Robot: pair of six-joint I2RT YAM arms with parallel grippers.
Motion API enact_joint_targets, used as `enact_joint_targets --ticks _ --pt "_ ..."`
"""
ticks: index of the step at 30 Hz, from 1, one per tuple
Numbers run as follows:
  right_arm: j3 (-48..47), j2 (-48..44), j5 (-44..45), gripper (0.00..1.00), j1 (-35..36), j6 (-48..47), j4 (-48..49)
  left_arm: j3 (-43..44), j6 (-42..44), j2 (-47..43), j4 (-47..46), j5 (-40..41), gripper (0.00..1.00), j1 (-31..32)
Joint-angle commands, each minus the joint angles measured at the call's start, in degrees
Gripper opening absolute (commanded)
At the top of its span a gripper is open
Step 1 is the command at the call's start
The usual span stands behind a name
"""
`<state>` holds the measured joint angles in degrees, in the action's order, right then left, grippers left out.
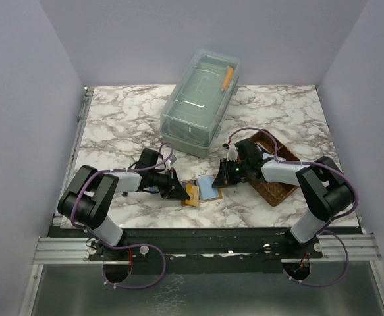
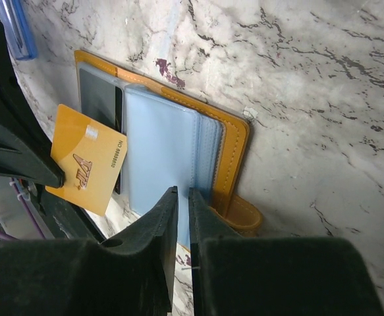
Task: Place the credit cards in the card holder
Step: Insert the credit card into the card holder.
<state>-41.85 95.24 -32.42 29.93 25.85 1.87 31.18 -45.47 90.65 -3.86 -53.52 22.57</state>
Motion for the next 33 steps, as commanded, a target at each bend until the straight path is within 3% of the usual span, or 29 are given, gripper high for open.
enact_joint_targets --ticks 1,12,33 --pt "0.0 1.8 1.6 0.14 0.3 -1.3 1.2 1.9 2.4 0.7 -1.5 -1.9 0.0 -0.1" --pt "0.2 -0.6 4.5 0.13 0.3 -1.8 -1.5 1.9 1.3 -3.3 -1.5 -1.4 0.0 -0.1" --pt "1.5 0.0 3.6 0.13 0.3 -1.5 -0.5 1.8 2.5 1.9 -1.5 -1.0 0.0 -0.1"
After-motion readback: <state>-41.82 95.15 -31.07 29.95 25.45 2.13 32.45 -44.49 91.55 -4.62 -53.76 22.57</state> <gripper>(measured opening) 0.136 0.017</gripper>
